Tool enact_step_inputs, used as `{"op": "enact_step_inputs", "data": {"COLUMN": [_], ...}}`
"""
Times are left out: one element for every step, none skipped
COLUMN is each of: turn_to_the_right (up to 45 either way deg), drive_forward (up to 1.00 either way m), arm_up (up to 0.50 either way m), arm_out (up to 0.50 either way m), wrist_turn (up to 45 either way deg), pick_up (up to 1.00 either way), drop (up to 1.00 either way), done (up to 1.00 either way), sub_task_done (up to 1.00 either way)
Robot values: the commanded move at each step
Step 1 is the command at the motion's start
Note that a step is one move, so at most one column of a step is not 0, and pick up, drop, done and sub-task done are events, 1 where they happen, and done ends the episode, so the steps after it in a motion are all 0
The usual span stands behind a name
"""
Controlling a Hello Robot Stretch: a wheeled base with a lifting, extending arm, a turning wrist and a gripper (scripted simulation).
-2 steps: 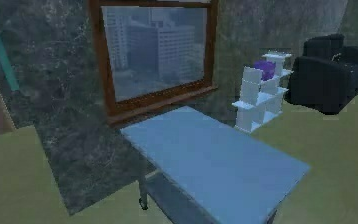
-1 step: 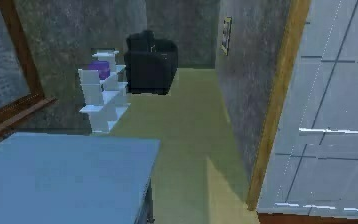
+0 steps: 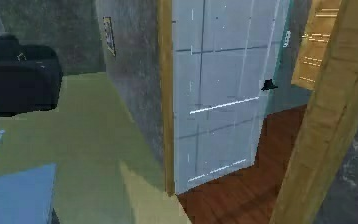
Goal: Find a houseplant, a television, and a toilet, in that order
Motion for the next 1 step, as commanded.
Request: {"op": "enact_step_inputs", "data": {"turn_to_the_right": [0.0], "drive_forward": [0.65], "arm_up": [0.0], "arm_out": [0.0], "wrist_turn": [0.0], "pick_up": [0.0], "drop": [0.0], "done": [0.0], "sub_task_done": [0.0]}}
